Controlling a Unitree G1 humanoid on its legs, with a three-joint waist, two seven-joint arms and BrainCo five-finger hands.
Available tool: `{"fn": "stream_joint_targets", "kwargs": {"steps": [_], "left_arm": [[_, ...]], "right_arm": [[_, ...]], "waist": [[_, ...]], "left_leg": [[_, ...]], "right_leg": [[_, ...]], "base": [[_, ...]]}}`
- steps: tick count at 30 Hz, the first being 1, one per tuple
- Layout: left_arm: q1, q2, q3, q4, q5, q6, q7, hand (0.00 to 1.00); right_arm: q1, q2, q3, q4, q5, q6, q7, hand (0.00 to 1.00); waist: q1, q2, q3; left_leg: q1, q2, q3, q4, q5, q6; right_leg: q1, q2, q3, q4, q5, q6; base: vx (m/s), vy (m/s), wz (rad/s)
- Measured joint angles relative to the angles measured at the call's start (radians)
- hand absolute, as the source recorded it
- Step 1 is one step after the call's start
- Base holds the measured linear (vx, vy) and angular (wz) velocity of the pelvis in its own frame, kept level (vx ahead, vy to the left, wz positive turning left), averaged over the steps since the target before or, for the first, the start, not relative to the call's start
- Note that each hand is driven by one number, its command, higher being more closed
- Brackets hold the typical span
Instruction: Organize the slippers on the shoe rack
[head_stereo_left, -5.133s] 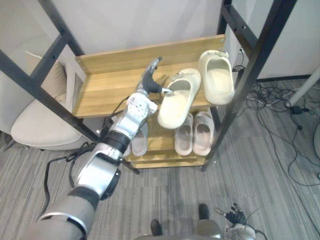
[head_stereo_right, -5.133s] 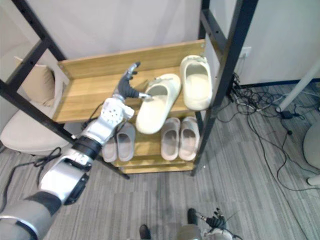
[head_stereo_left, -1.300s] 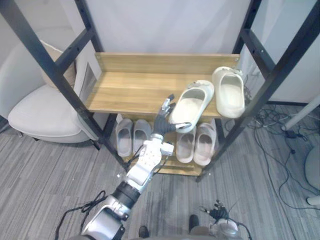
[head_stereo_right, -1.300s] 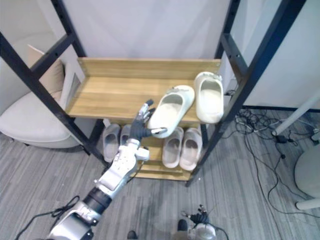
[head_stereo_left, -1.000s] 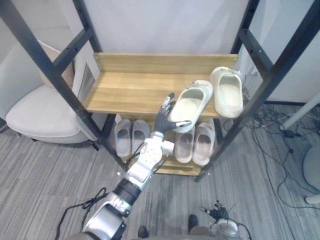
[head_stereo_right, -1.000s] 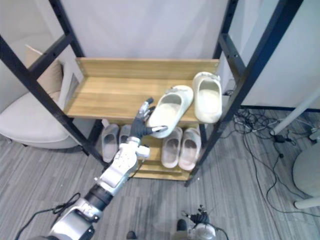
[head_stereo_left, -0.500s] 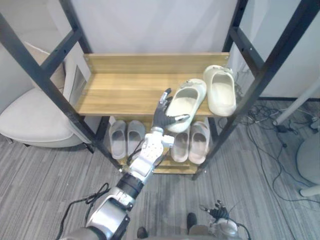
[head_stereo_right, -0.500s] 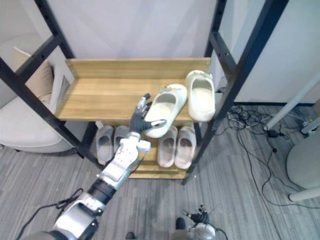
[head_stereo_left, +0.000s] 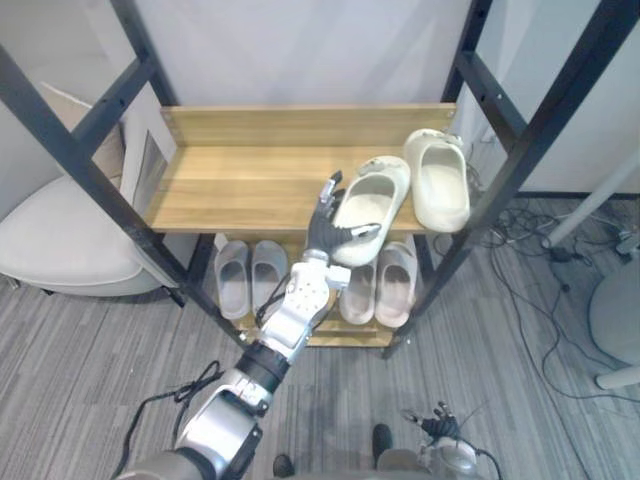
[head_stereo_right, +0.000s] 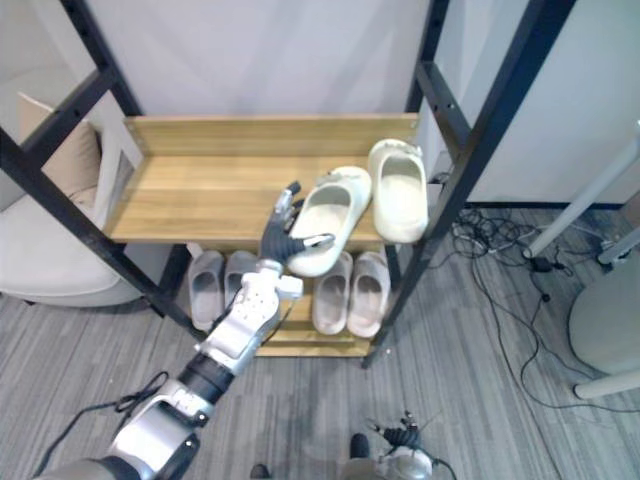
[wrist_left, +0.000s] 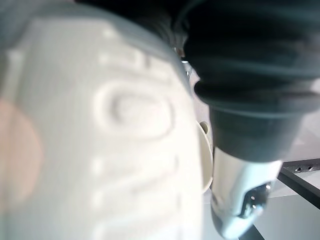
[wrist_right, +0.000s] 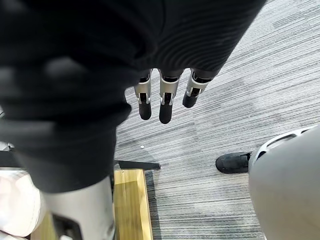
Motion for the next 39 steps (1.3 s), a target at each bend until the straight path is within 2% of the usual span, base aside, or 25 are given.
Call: {"fn": "stream_joint_targets", "kwargs": {"steps": [14,18,27,29,39], "left_arm": [[-0.049,-0.031,0.029,0.042,-0.013,0.000,0.034,0.00],[-0.100,-0.051,0.028,0.080,-0.023,0.003,0.070,0.00],[-0.145,-0.102,0.029,0.081,-0.044,0.017,0.105,0.00],[-0.152,-0.127,0.026,0.081,-0.045,0.017,0.106,0.00],[-0.240,-0.126,0.018,0.094,-0.060,0.008,0.125,0.00]], "right_arm": [[0.022,0.006,-0.039,-0.038,0.001,0.001,-0.009,0.00],[0.043,0.007,-0.039,-0.081,0.001,0.001,-0.013,0.00],[0.064,0.007,-0.039,-0.153,0.002,0.000,-0.017,0.00],[0.065,0.005,-0.039,-0.153,0.002,0.000,-0.017,0.00],[0.072,0.012,-0.049,-0.193,0.002,-0.001,-0.017,0.00]], "waist": [[0.000,-0.005,0.006],[0.005,-0.005,0.009],[0.018,0.009,0.017],[0.022,0.016,0.021],[0.034,0.016,0.021]], "left_leg": [[-0.002,0.007,0.022,0.000,-0.003,-0.005],[-0.020,0.008,0.031,0.008,-0.006,-0.005],[-0.041,0.001,0.065,0.017,-0.006,-0.005],[-0.041,-0.001,0.073,0.017,-0.007,-0.004],[-0.046,-0.005,0.103,0.035,-0.028,-0.002]], "right_leg": [[-0.014,0.007,0.017,0.000,0.001,0.000],[-0.032,0.005,0.032,0.008,0.001,-0.001],[-0.054,-0.004,0.049,0.010,-0.003,0.004],[-0.069,-0.008,0.056,0.042,-0.020,0.005],[-0.123,-0.022,0.080,0.131,-0.065,0.011]], "base": [[-0.01,-0.014,-0.04],[-0.01,-0.011,-0.04],[0.00,-0.007,-0.03],[-0.01,0.002,-0.02],[0.00,0.003,-0.06]]}}
